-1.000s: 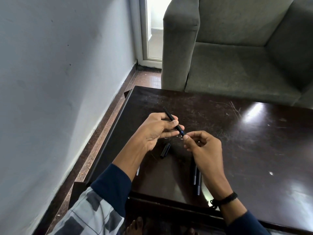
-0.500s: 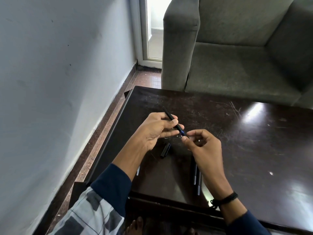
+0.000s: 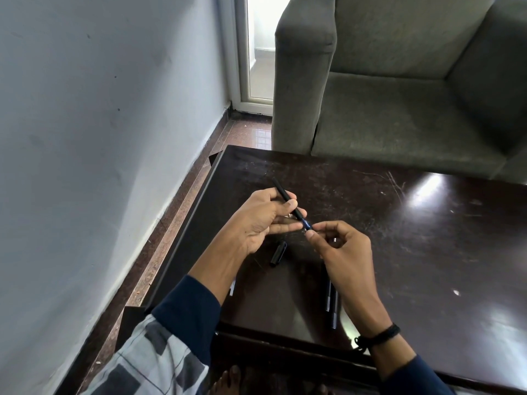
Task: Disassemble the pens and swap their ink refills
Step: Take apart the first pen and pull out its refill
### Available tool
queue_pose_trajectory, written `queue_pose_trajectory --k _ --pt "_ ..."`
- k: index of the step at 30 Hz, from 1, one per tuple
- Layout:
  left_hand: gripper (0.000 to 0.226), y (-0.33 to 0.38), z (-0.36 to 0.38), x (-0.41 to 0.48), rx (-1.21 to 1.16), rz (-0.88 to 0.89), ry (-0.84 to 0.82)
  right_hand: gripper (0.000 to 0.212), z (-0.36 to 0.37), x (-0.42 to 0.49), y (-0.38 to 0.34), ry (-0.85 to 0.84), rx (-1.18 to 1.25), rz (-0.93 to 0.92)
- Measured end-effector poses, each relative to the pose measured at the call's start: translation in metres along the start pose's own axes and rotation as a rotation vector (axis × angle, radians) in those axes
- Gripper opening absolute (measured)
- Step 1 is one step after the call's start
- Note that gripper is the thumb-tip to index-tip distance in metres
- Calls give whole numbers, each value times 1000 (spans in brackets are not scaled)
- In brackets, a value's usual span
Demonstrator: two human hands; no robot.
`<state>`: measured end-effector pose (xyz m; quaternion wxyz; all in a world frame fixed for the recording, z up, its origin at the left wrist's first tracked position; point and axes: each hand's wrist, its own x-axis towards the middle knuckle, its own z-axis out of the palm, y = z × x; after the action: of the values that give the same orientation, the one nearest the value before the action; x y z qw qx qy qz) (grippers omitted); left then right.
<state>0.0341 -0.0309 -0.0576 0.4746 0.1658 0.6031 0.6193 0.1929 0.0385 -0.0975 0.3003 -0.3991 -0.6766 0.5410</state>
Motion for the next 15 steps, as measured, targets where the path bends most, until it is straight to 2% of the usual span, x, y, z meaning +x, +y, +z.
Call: queue_pose_trajectory --k 9,15 --pt "10 1 -6 4 -26 33 68 9 -2 0 0 -18 -89 39" --pt "11 7 -23 9 -134 79 179 8 -6 4 1 -54 -162 86"
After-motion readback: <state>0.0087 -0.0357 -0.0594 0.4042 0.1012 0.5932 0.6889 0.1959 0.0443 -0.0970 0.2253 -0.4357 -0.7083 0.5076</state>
